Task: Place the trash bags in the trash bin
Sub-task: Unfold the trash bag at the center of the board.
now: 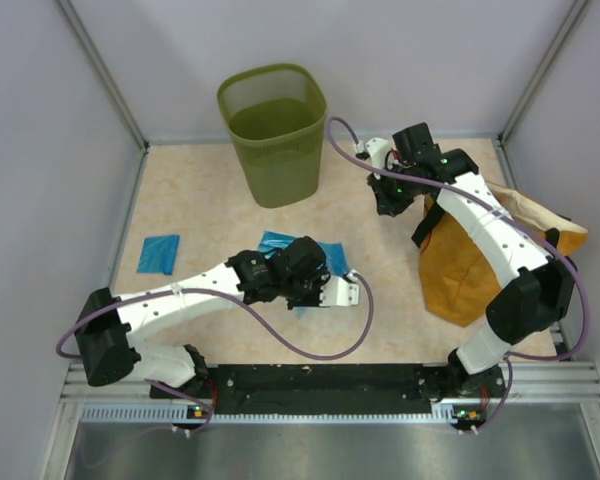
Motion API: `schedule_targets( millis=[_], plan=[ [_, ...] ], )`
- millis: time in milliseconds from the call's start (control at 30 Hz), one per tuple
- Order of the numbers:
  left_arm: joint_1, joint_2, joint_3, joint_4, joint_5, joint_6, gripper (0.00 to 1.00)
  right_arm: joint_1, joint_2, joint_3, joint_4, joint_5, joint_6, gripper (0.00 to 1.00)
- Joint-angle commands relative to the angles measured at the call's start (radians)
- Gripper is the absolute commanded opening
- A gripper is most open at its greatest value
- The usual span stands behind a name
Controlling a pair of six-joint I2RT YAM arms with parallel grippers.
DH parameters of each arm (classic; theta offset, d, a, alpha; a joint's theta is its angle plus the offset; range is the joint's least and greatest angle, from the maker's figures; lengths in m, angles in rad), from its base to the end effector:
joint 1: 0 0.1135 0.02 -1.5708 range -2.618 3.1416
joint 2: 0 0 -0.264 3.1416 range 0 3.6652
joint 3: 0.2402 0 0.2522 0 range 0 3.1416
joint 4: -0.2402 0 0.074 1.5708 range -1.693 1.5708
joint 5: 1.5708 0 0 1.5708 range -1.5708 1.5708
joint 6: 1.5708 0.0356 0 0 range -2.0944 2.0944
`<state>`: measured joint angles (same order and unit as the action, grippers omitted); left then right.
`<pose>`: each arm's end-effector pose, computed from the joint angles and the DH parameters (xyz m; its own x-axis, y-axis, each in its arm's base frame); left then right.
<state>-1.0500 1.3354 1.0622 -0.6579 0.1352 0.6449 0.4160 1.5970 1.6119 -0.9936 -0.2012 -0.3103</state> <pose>0.1330 -0.2416 0.2742 0.2217 0.8106 -0.5421 0.9588 -0.0801 0.2724 0.3006 0.1406 0.3507 -0.5707 -0.5792 -0.5821 -0.7059 0.7082 -0.0125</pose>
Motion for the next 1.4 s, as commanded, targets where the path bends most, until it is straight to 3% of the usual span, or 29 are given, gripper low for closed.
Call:
schedule_targets(
  millis=[0,67,267,400,700,1000,1200,1367],
  plan=[
    [-0.004,0.021,-0.019,0.018,0.007,-0.024,0.0,0.003,-0.046,0.017,0.024,-0.194,-0.001,0.0],
    [-0.002,0.022,-0.019,0.026,0.004,-0.016,0.0,0.016,-0.023,0.029,0.015,-0.259,-0.016,0.14],
    [-0.019,0.018,-0.002,0.018,-0.043,0.053,0.0,0.125,0.073,0.101,-0.023,-0.303,-0.067,0.43],
    [-0.054,0.027,0.019,-0.008,-0.126,0.151,0.0,0.153,0.145,0.187,-0.043,-0.334,-0.061,0.47],
    [-0.172,0.091,0.018,-0.034,-0.509,0.43,0.0,0.178,0.248,0.325,-0.175,-0.343,-0.165,0.53],
    [-0.235,0.134,-0.047,0.079,-0.749,0.598,0.0,0.244,0.282,0.295,-0.227,-0.299,-0.211,0.62],
    [-0.265,0.156,0.033,-0.015,-0.773,0.558,0.0,0.248,0.311,0.338,-0.224,-0.215,-0.204,0.62],
    [-0.266,0.18,0.255,-0.167,-0.646,0.373,0.0,0.218,0.297,0.375,-0.197,-0.181,-0.152,0.61]
  ],
)
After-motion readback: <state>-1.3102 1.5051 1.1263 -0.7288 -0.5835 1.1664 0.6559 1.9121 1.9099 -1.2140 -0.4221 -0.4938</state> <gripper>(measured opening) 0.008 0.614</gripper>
